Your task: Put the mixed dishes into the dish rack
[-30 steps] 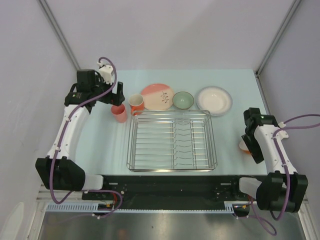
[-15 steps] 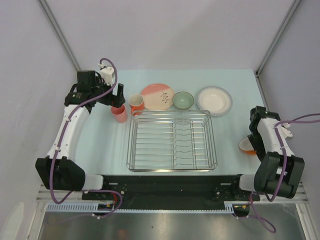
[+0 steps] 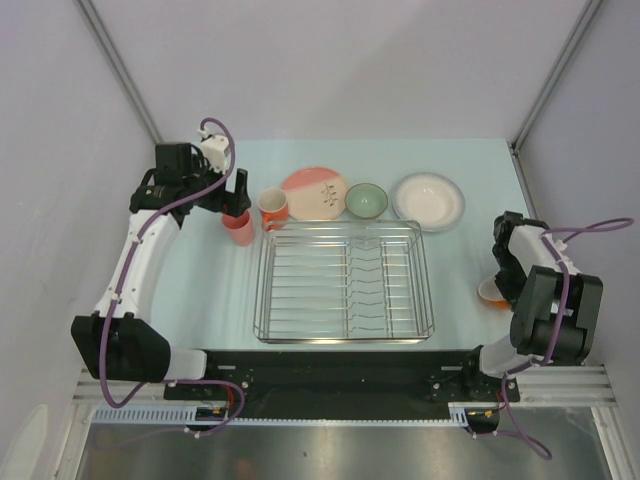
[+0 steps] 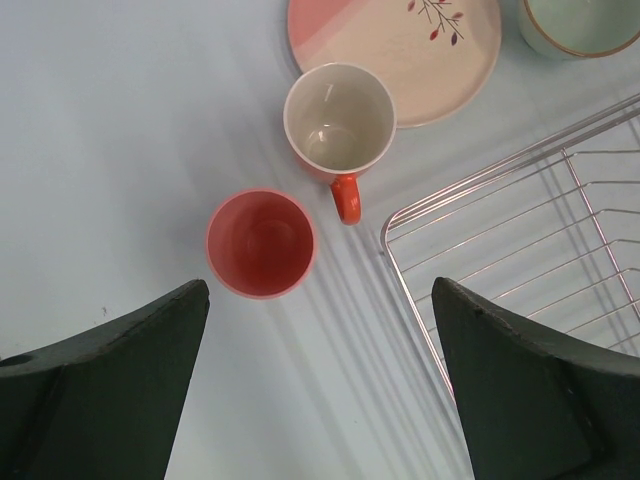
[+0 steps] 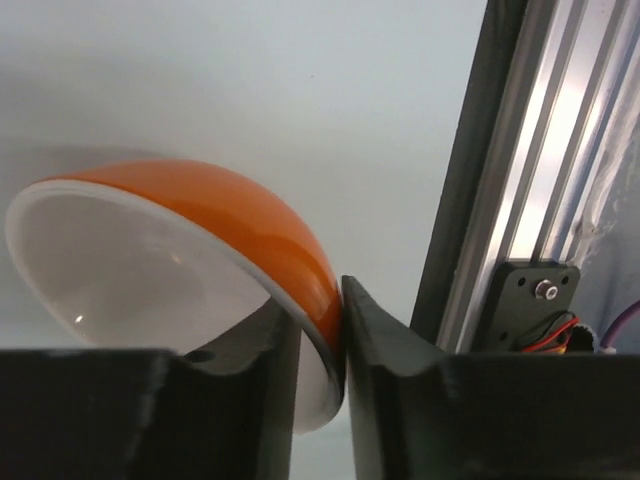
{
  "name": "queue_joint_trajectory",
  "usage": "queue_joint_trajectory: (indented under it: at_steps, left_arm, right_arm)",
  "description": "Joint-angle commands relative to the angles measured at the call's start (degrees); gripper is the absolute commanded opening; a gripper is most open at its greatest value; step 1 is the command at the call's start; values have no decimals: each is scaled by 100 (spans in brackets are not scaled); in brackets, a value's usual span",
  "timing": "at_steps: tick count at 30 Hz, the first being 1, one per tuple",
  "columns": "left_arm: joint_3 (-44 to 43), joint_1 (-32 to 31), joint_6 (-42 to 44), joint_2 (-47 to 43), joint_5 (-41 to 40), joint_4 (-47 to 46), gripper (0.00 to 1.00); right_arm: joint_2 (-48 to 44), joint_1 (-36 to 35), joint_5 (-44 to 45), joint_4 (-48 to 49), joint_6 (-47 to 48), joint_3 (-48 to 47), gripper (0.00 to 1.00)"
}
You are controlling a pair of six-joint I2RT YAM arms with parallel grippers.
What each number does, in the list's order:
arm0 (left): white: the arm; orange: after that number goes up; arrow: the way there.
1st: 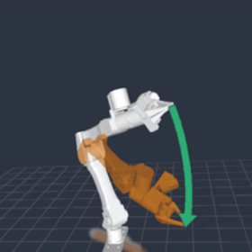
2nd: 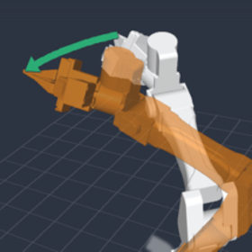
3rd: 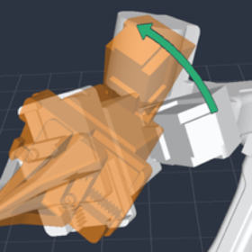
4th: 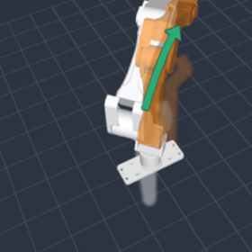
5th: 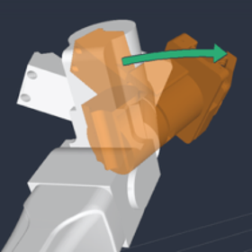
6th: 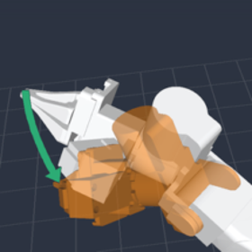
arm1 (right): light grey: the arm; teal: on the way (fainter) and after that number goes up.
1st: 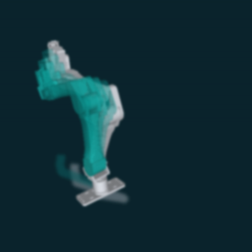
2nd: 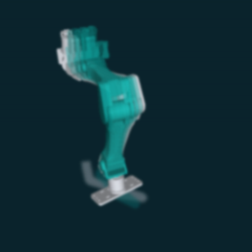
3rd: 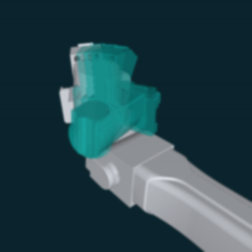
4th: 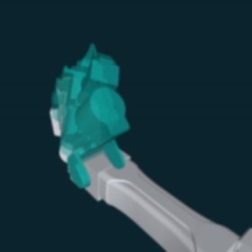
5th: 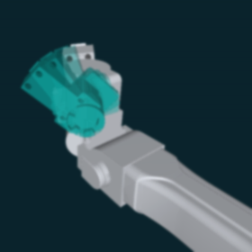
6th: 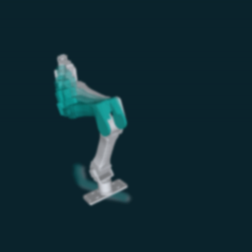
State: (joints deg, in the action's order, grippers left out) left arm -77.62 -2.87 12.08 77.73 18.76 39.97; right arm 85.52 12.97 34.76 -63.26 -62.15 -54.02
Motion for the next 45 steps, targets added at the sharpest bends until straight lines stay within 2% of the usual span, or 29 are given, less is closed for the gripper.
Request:
queue_joint_trajectory:
  at_steps: [1,2,3,8,10,16,18,19,21,22,23,25,28,31,35,45]
  left_arm:
    - [72,6,58,-206,136,-112,99]
    - [81,6,67,-206,136,-129,100]
    - [98,6,58,-206,128,-129,100]
    - [230,6,6,-241,145,-234,99]
    - [317,6,-21,-259,180,-313,99]
    - [573,6,-153,-338,277,-507,99]
    - [617,6,-179,-364,286,-568,99]
    - [660,6,-179,-373,294,-578,99]
    - [678,15,-197,-399,338,-613,99]
    - [696,15,-197,-399,356,-630,99]
    - [696,15,-223,-408,391,-648,99]
    - [722,24,-241,-426,417,-665,99]
    - [757,59,-320,-496,479,-736,99]
    - [836,85,-320,-566,532,-797,99]
    - [924,120,-337,-601,567,-806,99]
    - [995,164,-364,-689,611,-824,99]
  right_arm:
    - [123,21,373,174,106,-100,17]
    - [123,21,382,157,124,-109,4]
    - [141,21,434,148,124,-118,0]
    - [89,-14,435,165,526,-188,0]
    - [-244,-171,540,288,843,-197,0]
    - [-1948,-1797,664,1158,2303,-547,0]
    - [-2082,-2243,427,1229,2628,-854,0]
    - [-1987,-2429,470,1029,2742,-1247,0]
    - [-1759,-3052,1109,738,2778,-1698,0]
    - [-1610,-3699,1346,406,2796,-2100,0]
    - [-1225,-4010,1845,237,2796,-2269,0]
    - [-828,-4825,2278,-288,2709,-2612,0]
    - [198,-5452,2867,-799,2507,-3201,0]
    - [684,-5778,3228,-1135,2436,-3395,0]
    - [1238,-5841,3528,-1452,2277,-3685,0]
    - [1415,-5867,3423,-1119,2436,-3353,0]
